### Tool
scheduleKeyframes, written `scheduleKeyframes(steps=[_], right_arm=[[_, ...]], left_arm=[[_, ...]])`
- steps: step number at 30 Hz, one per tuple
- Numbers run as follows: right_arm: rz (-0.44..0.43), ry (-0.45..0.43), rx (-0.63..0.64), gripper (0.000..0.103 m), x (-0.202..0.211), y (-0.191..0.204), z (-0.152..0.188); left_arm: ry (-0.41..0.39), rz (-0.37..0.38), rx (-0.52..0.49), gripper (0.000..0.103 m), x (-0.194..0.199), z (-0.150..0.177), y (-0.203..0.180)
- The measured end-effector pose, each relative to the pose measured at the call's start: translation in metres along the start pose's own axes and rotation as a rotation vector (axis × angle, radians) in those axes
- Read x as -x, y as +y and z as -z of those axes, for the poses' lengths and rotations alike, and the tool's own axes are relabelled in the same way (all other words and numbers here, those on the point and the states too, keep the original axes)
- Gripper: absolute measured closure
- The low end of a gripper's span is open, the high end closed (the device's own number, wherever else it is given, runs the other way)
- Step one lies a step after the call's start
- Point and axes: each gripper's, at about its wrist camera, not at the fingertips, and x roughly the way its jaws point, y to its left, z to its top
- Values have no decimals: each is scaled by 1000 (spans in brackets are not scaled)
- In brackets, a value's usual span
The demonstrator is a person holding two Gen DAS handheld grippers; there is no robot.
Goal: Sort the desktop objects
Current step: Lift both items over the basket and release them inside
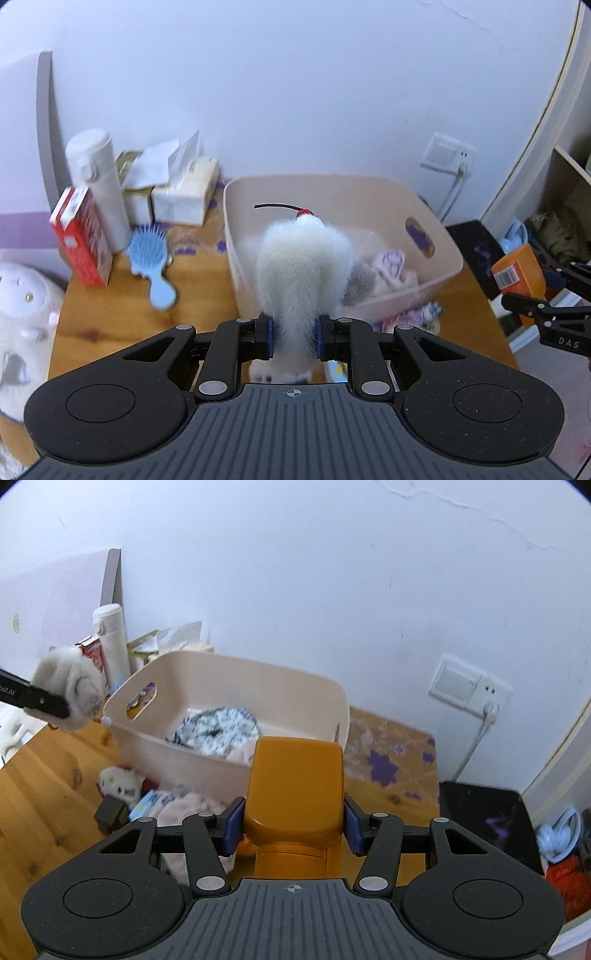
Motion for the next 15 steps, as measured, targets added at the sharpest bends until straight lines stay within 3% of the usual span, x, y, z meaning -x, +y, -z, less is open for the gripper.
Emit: scheduleKeyframes(steps=[15], right_arm=[[-16,-22,135,52,-50,-1,-50]], left_arm=[[49,-52,-57,83,-69,-40,-26]])
